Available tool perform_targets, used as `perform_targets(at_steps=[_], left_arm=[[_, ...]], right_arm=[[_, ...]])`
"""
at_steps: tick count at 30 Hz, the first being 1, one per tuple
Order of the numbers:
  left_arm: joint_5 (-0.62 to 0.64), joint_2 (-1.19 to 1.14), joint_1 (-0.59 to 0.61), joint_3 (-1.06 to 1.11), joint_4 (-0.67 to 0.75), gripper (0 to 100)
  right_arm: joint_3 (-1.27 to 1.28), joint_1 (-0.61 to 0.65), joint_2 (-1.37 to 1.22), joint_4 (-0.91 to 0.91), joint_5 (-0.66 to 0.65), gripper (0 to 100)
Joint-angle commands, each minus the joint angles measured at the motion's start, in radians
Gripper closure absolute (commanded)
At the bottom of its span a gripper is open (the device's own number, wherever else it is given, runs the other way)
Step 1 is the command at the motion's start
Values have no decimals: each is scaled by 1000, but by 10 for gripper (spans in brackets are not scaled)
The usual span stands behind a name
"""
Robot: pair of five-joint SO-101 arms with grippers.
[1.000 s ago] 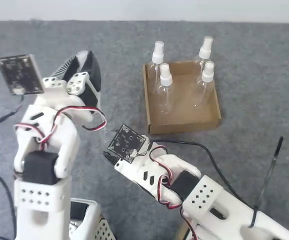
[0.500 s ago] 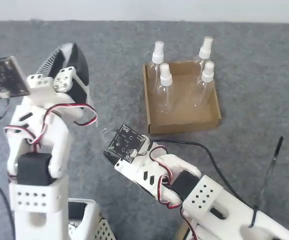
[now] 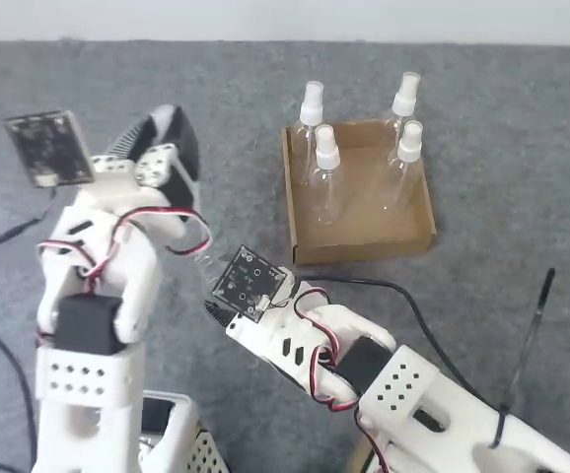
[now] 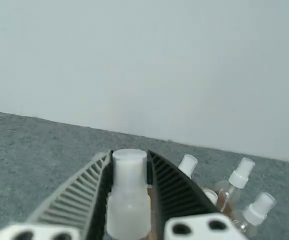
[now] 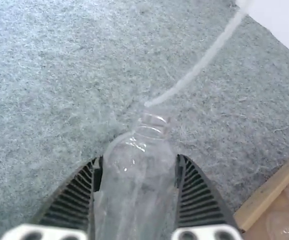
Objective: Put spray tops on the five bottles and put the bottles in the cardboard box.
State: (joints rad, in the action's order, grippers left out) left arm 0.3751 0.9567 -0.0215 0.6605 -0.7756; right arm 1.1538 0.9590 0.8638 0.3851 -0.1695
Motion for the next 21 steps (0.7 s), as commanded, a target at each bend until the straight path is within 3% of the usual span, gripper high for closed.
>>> perform_targets(at_steps=[1, 21], left_arm=[[6, 0, -54, 8, 12, 988], [6, -2, -64, -94, -37, 988]], right_arm=[[-14, 7, 45, -16, 8, 993], [6, 5, 45, -27, 6, 993]])
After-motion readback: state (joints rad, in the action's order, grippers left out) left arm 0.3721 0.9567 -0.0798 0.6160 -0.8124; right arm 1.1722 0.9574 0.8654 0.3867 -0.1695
